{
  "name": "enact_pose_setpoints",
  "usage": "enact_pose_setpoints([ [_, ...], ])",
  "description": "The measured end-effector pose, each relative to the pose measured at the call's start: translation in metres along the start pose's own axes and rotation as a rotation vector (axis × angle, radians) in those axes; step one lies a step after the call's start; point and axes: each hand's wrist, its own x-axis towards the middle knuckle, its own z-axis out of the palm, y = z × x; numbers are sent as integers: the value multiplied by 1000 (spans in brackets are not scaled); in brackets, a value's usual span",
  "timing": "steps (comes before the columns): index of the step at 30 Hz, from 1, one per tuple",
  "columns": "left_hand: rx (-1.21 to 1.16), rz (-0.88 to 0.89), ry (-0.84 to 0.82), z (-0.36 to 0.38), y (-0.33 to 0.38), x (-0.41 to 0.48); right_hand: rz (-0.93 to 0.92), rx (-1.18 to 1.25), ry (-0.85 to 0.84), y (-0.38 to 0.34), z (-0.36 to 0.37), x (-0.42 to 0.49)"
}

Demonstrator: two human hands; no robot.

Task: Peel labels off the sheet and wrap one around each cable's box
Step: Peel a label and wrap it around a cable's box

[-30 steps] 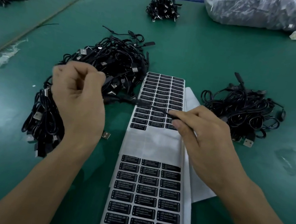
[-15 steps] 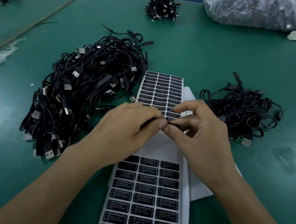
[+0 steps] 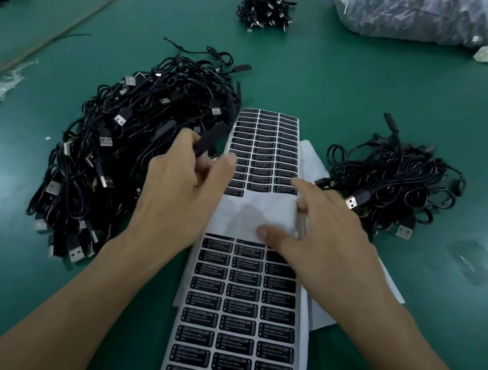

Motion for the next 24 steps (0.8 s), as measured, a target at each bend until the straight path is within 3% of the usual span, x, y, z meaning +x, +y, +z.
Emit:
enact_pose_setpoints([
  [8,401,46,-236,5,0,-5,9,447,61,2,2,4],
  [11,357,54,-273,3,1,-4,39,613,58,1,6,8],
  [14,348,90,-307,1,1,-4,48,630,45,-2,9,9],
  [20,323,133,-206,1,4,-6,59,739,117,0,12,11],
  [24,292,122,-230,-1,6,-6,102,920,164,2,7,10],
])
